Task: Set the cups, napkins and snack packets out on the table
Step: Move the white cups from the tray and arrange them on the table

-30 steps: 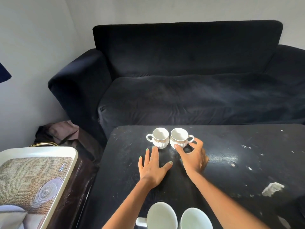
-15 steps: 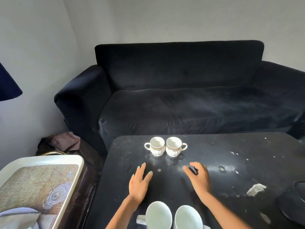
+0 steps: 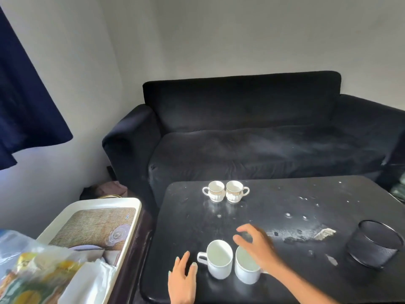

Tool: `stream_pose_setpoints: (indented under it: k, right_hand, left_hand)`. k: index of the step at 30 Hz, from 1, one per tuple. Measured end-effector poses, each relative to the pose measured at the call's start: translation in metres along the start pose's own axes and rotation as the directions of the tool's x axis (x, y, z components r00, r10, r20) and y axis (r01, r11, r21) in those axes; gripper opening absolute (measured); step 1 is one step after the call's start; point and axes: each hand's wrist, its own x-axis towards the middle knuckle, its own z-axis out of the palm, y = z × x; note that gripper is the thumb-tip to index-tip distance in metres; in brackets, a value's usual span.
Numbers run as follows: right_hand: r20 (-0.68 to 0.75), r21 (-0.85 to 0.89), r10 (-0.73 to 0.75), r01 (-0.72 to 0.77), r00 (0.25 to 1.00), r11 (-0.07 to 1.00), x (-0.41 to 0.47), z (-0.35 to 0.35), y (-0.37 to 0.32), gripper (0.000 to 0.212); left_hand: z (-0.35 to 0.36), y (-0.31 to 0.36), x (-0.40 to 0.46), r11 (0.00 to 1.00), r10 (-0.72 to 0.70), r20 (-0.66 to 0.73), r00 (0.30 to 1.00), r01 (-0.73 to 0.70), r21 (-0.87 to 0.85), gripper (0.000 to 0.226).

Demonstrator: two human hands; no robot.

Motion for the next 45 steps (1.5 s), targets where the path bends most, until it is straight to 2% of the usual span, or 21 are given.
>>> stream_pose_setpoints:
  k: [3, 6, 10, 12, 15, 17, 18, 20, 22, 23, 24, 26, 27, 28, 30, 31, 33, 35, 36, 40, 45]
  right_hand:
    - [0.17, -0.287, -0.081, 0.128, 0.982, 0.949, -0.017, 0.006, -0.017, 0.051]
    - [0.284, -0.417, -0.131, 0.245, 0.95, 0.875, -0.03, 0.009, -0.027, 0.073]
    - [0.27, -0.498, -0.138, 0.261, 0.953, 0.827, -0.036, 0.012, -0.033, 0.068]
    - [0.263, -0.524, -0.133, 0.257, 0.956, 0.812, -0.035, 0.013, -0.035, 0.065]
    - [0.27, -0.551, -0.129, 0.263, 0.954, 0.792, -0.031, 0.013, -0.037, 0.066]
    - [0.267, -0.57, -0.125, 0.261, 0.956, 0.779, -0.026, 0.013, -0.037, 0.067]
    - [0.262, -0.576, -0.122, 0.257, 0.957, 0.776, -0.023, 0.013, -0.037, 0.066]
    - [0.247, -0.573, -0.119, 0.244, 0.962, 0.782, -0.016, 0.014, -0.036, 0.065]
    - [0.236, -0.564, -0.114, 0.232, 0.965, 0.792, -0.007, 0.017, -0.036, 0.066]
    - [0.235, -0.557, -0.106, 0.223, 0.966, 0.8, -0.002, 0.019, -0.035, 0.068]
    - [0.234, -0.546, -0.094, 0.211, 0.968, 0.811, 0.002, 0.021, -0.034, 0.071]
    - [0.224, -0.523, -0.083, 0.191, 0.971, 0.831, 0.014, 0.024, -0.033, 0.075]
    - [0.219, -0.513, -0.083, 0.187, 0.972, 0.838, 0.02, 0.025, -0.033, 0.076]
    - [0.213, -0.499, -0.086, 0.184, 0.973, 0.847, 0.025, 0.025, -0.033, 0.076]
    - [0.199, -0.448, -0.08, 0.163, 0.977, 0.879, 0.035, 0.026, -0.033, 0.077]
    - [0.188, -0.41, -0.063, 0.136, 0.98, 0.902, 0.04, 0.026, -0.033, 0.077]
    - [0.162, -0.312, -0.014, 0.064, 0.987, 0.948, 0.048, 0.026, -0.032, 0.073]
    - [0.16, -0.211, 0.039, -0.004, 0.986, 0.977, 0.056, 0.026, -0.031, 0.062]
    - [0.168, -0.177, 0.061, -0.03, 0.984, 0.984, 0.06, 0.027, -0.03, 0.056]
    - [0.188, -0.109, 0.094, -0.074, 0.978, 0.991, 0.077, 0.033, -0.021, 0.036]
    - [0.184, 0.028, 0.108, -0.115, 0.977, 0.993, 0.097, 0.04, -0.014, 0.042]
  left_hand:
    - [0.005, -0.001, -0.013, 0.969, 0.045, 0.012, 0.999, -0.046, 0.243, 0.053]
    - [0.009, 0.005, -0.025, 0.899, 0.082, 0.078, 0.994, -0.107, 0.424, 0.059]
    - [0.024, -0.004, -0.03, 0.855, 0.16, 0.124, 0.979, -0.201, 0.479, 0.069]
    - [0.032, -0.008, -0.034, 0.873, 0.223, 0.1, 0.97, -0.244, 0.422, 0.07]
    - [0.041, -0.022, -0.035, 0.745, 0.327, 0.206, 0.922, -0.386, 0.544, 0.077]
    - [0.057, -0.025, -0.022, 0.745, 0.35, 0.109, 0.931, -0.346, 0.57, 0.088]
    - [0.059, -0.025, -0.017, 0.75, 0.299, 0.16, 0.941, -0.335, 0.57, 0.09]
    - [0.063, -0.024, -0.01, 0.84, 0.199, 0.181, 0.963, -0.263, 0.474, 0.083]
    - [0.067, -0.036, 0.001, 0.825, 0.318, 0.143, 0.937, -0.348, 0.445, 0.087]
    - [0.057, -0.037, 0.008, 0.765, 0.376, 0.224, 0.899, -0.438, 0.471, 0.09]
    - [0.043, -0.036, 0.019, 0.636, 0.501, 0.258, 0.826, -0.554, 0.538, 0.088]
    - [0.04, -0.035, 0.032, 0.321, 0.753, 0.123, 0.646, -0.525, 0.789, 0.086]
    - [0.041, -0.037, 0.036, 0.203, 0.799, 0.14, 0.585, -0.481, 0.853, 0.081]
    - [0.042, -0.039, 0.037, 0.226, 0.742, 0.19, 0.643, -0.506, 0.832, 0.071]
    - [0.052, -0.038, 0.04, 0.412, 0.671, 0.327, 0.666, -0.701, 0.581, 0.061]
    - [0.059, -0.034, 0.046, 0.45, 0.652, 0.352, 0.671, -0.717, 0.533, 0.059]
    - [0.072, -0.017, 0.055, 0.458, 0.676, 0.279, 0.682, -0.686, 0.566, 0.075]
    - [0.069, 0.001, 0.055, 0.52, 0.655, 0.173, 0.736, -0.605, 0.603, 0.095]
    - [0.068, 0.009, 0.055, 0.534, 0.652, 0.115, 0.749, -0.562, 0.632, 0.089]
    - [0.067, 0.021, 0.063, 0.551, 0.618, 0.124, 0.776, -0.54, 0.636, 0.069]
    - [0.072, 0.022, 0.078, 0.543, 0.516, 0.226, 0.826, -0.519, 0.66, 0.07]
